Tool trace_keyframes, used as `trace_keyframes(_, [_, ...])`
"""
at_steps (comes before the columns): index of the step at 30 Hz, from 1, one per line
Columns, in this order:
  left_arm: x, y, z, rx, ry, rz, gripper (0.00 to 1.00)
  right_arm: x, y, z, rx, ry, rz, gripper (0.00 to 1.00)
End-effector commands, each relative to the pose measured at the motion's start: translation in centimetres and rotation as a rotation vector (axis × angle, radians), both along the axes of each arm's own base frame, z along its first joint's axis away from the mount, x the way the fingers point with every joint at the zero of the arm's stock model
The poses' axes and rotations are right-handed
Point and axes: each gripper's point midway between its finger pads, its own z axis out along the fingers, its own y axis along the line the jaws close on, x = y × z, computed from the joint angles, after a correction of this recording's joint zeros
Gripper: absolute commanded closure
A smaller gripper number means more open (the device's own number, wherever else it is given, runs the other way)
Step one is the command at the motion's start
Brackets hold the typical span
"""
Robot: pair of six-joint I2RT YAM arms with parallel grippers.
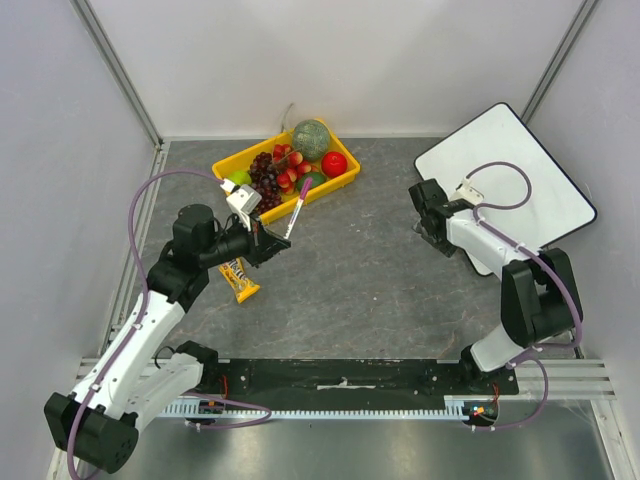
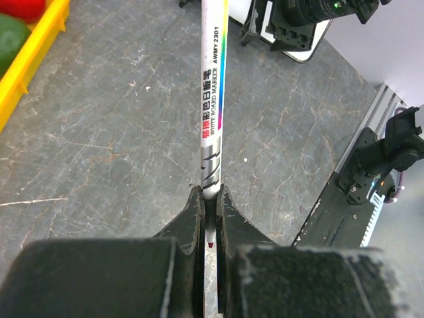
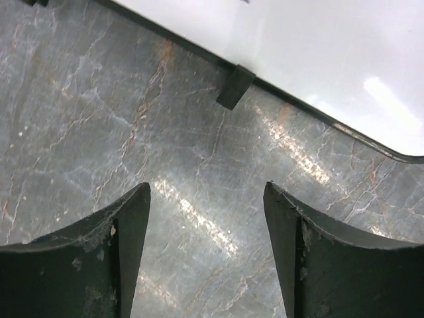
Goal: Write a sentence on the whiteboard
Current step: Move the whiteboard to the center of the board.
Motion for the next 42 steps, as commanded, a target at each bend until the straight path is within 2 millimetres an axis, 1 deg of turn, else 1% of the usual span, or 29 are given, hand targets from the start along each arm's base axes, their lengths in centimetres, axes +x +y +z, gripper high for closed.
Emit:
trace_keyframes(1, [-0.1,-0.5,1.2,-0.039,-0.036,-0.024,0.98,0.4,-2.1,-0.6,-0.090,-0.028,-0.112,0.25])
trace_keyframes(4, [0.0,-0.3,1.4,-0.039,-0.053,-0.013,0.98,0.7,-2.3,-1.3,-0.104,-0.006,-0.122,0.25])
trace_keyframes(9, [0.0,-0.3,1.1,-0.037,-0.040,-0.014,0.98,0.8,-2.6,-3.0,-0.126,0.026,-0.149,0.24])
trace_keyframes(16, [0.0,-0.2,1.1,-0.036,-0.044,-0.010,0.98,1.8,-3.0,-3.7,-0.156,0.036,-0.156,0.24])
trace_keyframes(23, [0.0,0.0,1.2,-0.034,-0.049,0.002,0.98,3.4,-3.3,-4.6,-0.100,0.050,-0.110,0.25])
trace_keyframes(32, [0.0,0.0,1.1,-0.033,-0.048,0.000,0.98,4.0,-4.7,-5.4,-0.081,0.062,-0.150,0.28])
trace_keyframes(37, [0.0,0.0,1.0,-0.031,-0.047,0.003,0.98,4.3,-5.3,-6.1,-0.080,0.087,-0.151,0.27])
trace_keyframes(40, [0.1,0.1,1.1,-0.030,-0.050,0.007,0.98,4.3,-5.8,-6.5,-0.080,0.106,-0.149,0.31])
trace_keyframes(42, [0.1,0.1,1.1,-0.030,-0.049,0.007,0.98,4.2,-6.3,-6.7,-0.078,0.116,-0.153,0.37])
